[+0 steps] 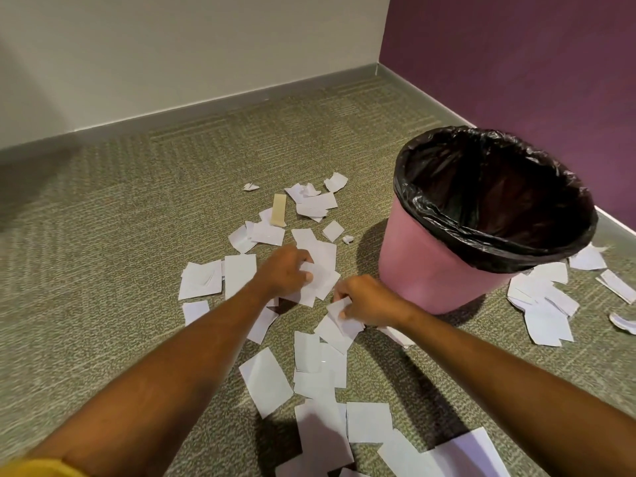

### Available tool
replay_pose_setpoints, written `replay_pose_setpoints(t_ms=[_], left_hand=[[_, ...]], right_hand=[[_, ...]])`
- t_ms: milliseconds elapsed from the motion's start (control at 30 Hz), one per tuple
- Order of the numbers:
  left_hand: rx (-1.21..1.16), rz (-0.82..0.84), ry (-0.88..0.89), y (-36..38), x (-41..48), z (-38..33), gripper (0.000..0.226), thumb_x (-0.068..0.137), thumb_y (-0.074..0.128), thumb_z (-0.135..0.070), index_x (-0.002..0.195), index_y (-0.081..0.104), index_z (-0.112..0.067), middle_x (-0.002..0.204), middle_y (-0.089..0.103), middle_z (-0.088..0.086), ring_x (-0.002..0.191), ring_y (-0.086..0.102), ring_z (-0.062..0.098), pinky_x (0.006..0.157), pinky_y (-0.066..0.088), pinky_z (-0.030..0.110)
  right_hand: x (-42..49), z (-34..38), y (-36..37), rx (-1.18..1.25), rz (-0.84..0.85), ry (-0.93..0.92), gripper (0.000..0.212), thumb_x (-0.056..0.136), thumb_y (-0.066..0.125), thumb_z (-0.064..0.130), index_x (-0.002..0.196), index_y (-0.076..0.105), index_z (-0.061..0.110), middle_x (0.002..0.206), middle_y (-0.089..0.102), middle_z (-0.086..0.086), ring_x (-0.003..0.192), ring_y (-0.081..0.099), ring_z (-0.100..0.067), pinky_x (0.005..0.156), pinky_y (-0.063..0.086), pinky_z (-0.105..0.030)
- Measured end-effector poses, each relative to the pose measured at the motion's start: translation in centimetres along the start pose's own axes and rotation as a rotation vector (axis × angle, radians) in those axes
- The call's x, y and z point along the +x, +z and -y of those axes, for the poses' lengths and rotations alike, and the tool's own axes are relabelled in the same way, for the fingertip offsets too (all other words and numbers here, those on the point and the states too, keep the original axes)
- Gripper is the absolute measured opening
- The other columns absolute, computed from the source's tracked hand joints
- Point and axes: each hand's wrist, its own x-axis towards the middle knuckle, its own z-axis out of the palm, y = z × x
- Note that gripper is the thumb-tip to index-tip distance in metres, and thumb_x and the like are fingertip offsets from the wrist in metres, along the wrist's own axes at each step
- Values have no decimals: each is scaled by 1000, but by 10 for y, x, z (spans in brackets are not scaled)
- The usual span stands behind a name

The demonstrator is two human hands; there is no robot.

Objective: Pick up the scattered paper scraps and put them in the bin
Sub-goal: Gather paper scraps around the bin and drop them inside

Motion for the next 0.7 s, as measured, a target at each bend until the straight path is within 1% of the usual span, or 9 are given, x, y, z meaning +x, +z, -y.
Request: replay_pose_setpoints(t_ms=[100,133,167,300,400,467,533,633,700], left_hand=[[240,-5,115,3,2,-12,49,86,89,-30,129,70,-15,132,60,8,128,54,27,105,48,44],[292,0,159,4,3,-14,54,83,91,-32,130,69,-17,135,60,5,131,53,27,105,48,44],[334,17,191,5,4,-16,59,80,93,-34,131,67,-18,137,60,4,132,53,27,106,48,45],[444,86,213,7,5,-23,72,71,98,-35,132,64,-19,135,63,2,128,56,26,101,51,45],[521,97,232,10,4,-26,75,73,97,-35,136,61,-19,135,61,3,124,58,26,95,52,41],[550,89,236,11,5,-27,76,74,96,-36,138,60,-20,134,59,4,122,58,26,96,51,41],[587,74,241,11,6,-28,78,73,96,-40,139,59,-22,133,57,4,122,56,26,99,46,41],[618,58,224,9,7,-30,77,74,94,-43,139,58,-26,133,55,2,127,54,25,107,38,46],[605,55,214,8,7,-30,72,78,93,-40,139,58,-25,134,56,3,127,57,26,108,37,47]], right_hand=[[-5,2,15,-208,-36,-64,42,85,90,20,123,72,16,128,61,-2,118,58,-23,88,55,-40],[-6,1,20,-236,-44,-86,50,83,91,22,129,70,17,134,58,-2,125,53,-22,95,55,-42],[-8,-1,23,-251,-47,-107,55,82,92,23,131,68,18,138,56,-1,129,49,-22,98,54,-42],[-11,-7,28,-266,-80,-167,54,79,93,21,127,67,20,136,56,3,124,48,-20,87,47,-32],[-12,-9,24,-232,-66,-187,54,75,95,27,119,65,25,129,57,10,118,46,-16,86,49,-34],[-12,-12,22,-229,-40,-201,55,70,97,30,113,63,28,124,56,13,114,46,-15,85,53,-37],[-12,-14,21,-236,-29,-204,55,68,97,30,109,61,29,120,55,13,112,45,-14,83,53,-37],[-12,-13,22,-261,-36,-217,52,70,96,28,108,61,30,120,56,12,112,44,-14,80,47,-34],[-12,-13,23,-271,-48,-223,49,72,95,28,108,61,29,119,57,12,112,43,-14,79,42,-32]])
